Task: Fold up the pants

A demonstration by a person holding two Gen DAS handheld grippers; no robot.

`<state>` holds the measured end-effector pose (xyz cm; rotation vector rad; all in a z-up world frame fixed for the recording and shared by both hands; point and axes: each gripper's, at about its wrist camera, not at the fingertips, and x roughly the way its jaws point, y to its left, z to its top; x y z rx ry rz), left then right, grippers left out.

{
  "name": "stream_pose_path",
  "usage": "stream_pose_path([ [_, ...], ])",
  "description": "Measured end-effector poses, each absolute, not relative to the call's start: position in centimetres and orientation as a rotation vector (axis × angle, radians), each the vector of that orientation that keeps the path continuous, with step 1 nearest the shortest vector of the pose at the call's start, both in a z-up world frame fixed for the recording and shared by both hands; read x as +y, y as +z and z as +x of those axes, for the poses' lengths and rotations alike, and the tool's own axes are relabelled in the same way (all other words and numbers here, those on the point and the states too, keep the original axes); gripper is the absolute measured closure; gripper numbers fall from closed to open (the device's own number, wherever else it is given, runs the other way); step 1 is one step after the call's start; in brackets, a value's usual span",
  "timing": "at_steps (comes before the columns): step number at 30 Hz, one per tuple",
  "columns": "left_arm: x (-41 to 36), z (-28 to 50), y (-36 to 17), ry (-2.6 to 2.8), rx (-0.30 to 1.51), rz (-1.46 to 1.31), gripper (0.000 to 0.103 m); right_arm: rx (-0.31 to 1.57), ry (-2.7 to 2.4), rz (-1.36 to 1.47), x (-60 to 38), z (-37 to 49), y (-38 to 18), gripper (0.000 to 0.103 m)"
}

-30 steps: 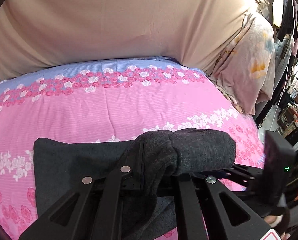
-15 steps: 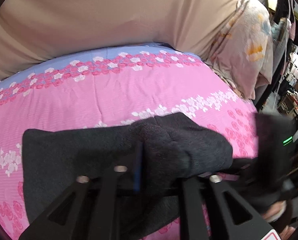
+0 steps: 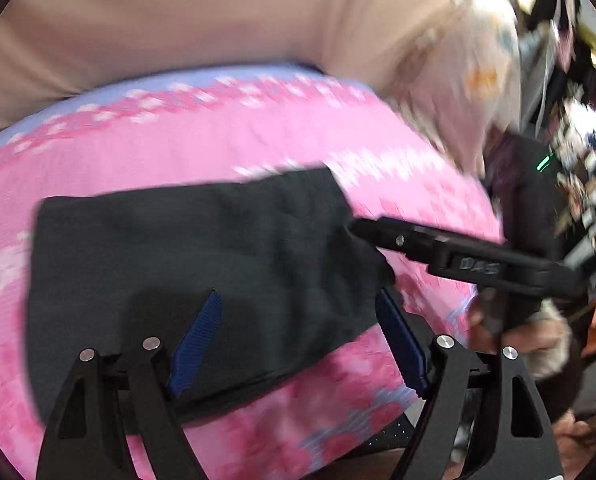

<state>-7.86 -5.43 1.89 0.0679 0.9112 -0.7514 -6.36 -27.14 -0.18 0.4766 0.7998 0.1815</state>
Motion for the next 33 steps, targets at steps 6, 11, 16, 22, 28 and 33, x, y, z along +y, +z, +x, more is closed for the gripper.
stream_pose_path([
  [6, 1.4, -5.2, 1.9, -0.504, 0.889, 0.013, 0.025, 0.814, 0.182, 0.342, -24.9, -4.1, -0.1, 0.087],
  [11, 2.8, -4.1, 0.2, -0.39, 0.902, 0.042, 0.025, 0.745, 0.158, 0.332, -26.6, -5.9, 2.3, 0.092],
  [16, 2.4, -2.7, -2.3, -0.347, 0.965, 0.062, 0.025, 0.831, 0.045, 0.383, -28.1, -6.4, -1.1, 0.065],
  [22, 2.2, -2.7, -2.7, -0.34, 0.966, 0.09, 0.025, 0.726, 0.091, 0.347, -26.1, -8.5, 3.3, 0.065],
  [28, 1.9, -2.6, -3.1, -0.333, 0.97, 0.104, 0.025, 0.749, 0.167, 0.281, -23.2, -3.7, 3.2, 0.065],
  [33, 1.9, -2.6, -3.1, -0.332, 0.972, 0.108, 0.025, 0.832, 0.077, 0.285, -25.6, 1.8, 0.0, 0.067],
])
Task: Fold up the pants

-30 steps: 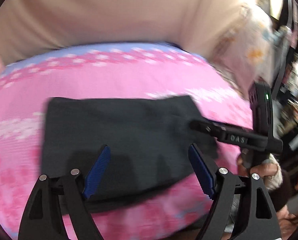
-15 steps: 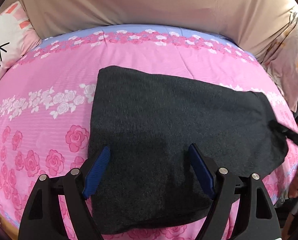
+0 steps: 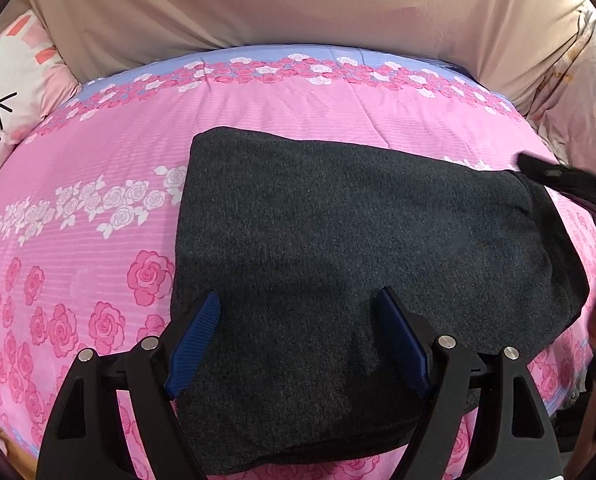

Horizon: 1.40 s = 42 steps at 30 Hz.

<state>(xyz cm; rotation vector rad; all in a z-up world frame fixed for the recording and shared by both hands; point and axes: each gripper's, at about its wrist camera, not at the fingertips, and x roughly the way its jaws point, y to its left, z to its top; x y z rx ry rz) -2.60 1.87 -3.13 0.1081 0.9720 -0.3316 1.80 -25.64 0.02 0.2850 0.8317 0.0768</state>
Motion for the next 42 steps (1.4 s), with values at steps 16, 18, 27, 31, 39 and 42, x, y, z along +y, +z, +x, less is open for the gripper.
stream_pose_path([
  [16, 2.8, -2.6, -2.8, -0.37, 0.982, 0.046, 0.019, 0.811, 0.033, 0.306, -26.0, -5.8, 1.5, 0.045],
  [18, 4.9, -3.0, -2.2, -0.413, 0.992, -0.056, 0.019, 0.83, 0.03, 0.311, -26.7, -7.3, 1.7, 0.042],
  [27, 10.2, -3.4, -3.8, -0.451, 1.119, -0.282, 0.018, 0.934, 0.166, 0.616, -28.5, -9.8, -2.8, 0.019],
  [31, 9.1, -3.1, -4.0, -0.543, 1.133, -0.337, 0.022, 0.91, 0.249, 0.701, -27.9, -8.7, -3.6, 0.027],
  [39, 8.7, -4.3, -0.6, -0.527, 1.11, -0.201, 0.092, 0.853, 0.231, 0.564, -26.3, -10.1, 0.4, 0.072],
  [42, 8.8, -5.2, -1.9, -0.538, 1.196, -0.175, 0.09, 0.933, 0.181, 0.508, -26.1, -11.3, -1.0, 0.067],
])
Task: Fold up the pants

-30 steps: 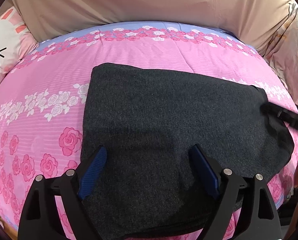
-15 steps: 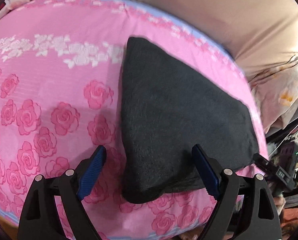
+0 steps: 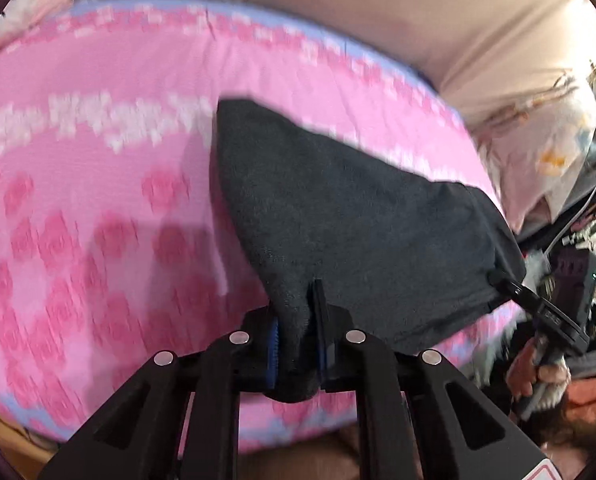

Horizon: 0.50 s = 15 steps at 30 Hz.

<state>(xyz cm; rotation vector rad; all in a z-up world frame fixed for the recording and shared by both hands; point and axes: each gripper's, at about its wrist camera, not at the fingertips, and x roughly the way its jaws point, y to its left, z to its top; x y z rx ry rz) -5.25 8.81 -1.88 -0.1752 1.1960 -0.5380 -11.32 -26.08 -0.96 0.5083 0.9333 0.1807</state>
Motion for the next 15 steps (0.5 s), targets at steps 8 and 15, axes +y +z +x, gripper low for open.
stream_pose_path([
  [8, 8.4, -5.7, -3.7, -0.379, 1.169, -0.102, 0.049, 0.94, 0.157, 0.534, -25.4, -11.4, -2.9, 0.039],
  [15, 7.8, -5.8, -3.6, -0.323, 1.15, -0.036, 0.041, 0.925, 0.165, 0.507, -24.5, -11.1, -2.9, 0.03],
])
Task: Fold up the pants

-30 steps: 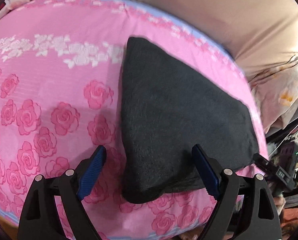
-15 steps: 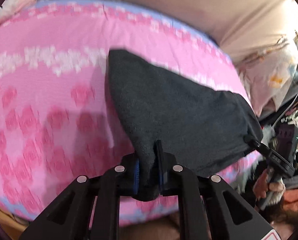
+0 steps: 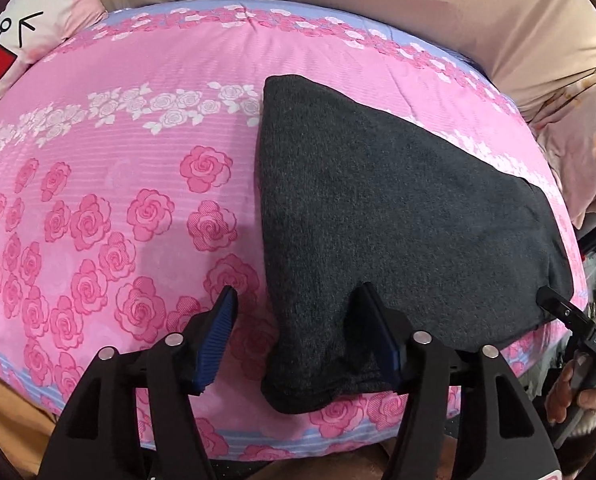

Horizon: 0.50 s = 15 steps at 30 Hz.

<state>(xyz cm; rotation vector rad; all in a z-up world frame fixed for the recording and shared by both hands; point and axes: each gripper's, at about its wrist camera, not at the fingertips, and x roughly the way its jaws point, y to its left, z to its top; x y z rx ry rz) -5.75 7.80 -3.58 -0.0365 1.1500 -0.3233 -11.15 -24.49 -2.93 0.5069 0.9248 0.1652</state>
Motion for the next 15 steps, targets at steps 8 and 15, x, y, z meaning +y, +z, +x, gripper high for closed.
stream_pose_path([
  [8, 7.5, -4.7, -4.2, -0.31, 1.152, -0.034, 0.029, 0.914, 0.175, 0.491, -23.8, -10.8, -3.0, 0.022],
  [15, 6.7, -3.8, -4.6, -0.308, 1.151, -0.017, 0.022, 0.913, 0.198, 0.476, -23.5, -9.7, -3.0, 0.015],
])
